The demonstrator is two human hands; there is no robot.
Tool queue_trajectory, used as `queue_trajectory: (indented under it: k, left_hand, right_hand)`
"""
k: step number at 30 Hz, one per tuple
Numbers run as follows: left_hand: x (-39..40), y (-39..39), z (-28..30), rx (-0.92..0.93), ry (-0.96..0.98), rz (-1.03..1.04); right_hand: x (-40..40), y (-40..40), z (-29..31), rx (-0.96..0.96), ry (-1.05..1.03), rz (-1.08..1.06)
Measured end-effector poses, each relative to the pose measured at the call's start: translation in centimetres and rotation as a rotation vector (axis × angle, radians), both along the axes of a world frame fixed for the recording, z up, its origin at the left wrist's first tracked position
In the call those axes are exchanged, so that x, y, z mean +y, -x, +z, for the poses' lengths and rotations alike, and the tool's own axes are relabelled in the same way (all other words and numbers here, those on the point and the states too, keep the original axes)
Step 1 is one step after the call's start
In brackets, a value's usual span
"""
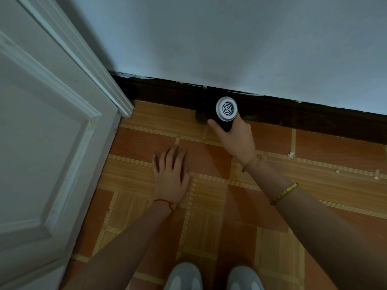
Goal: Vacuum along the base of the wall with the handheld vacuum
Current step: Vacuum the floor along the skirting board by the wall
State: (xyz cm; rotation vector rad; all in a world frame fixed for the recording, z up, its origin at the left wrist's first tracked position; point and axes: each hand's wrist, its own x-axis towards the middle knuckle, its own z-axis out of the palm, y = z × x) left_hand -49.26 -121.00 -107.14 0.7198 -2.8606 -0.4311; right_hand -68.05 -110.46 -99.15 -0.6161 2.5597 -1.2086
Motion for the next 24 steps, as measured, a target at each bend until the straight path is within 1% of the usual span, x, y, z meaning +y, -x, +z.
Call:
queue_trajectory:
  k: [4, 9, 16, 19, 21, 24]
  left_hand:
    - [-0.6, -0.5, 0.4, 0.026, -0.045, -0.008]
    - [-2.0, -3.3, 0.7, -0.011, -0.016, 0.033]
    - [-2.9, -5.6, 0.8, -0.063, -0.027, 0.006]
    - [-2.9, -5.8, 0.7, -0.059, -0.035, 0.005]
    - [-3.0, -5.9, 0.7, -0.044, -0.037, -0.005]
    - [-3.1, -5.9, 0.7, -0.034, -0.032, -0.010]
  right_hand:
    - [-1.8, 0.0, -0.6, -0.033, 0.048, 0.027]
    - [-5.7, -0.5, -1.0, -0.123, 0.094, 0.115]
    - [-12.8, -1.6, -0.9, -0.111, 0.121, 0.240]
    - [-15.0, -2.4, -0.9, -0.146, 0.150, 0.282]
    - [-15.7, -3.0, -0.9, -0.172, 0.138, 0.321]
    - [-15.6, -3.8, -1.2, -0.237, 0.074, 0.433]
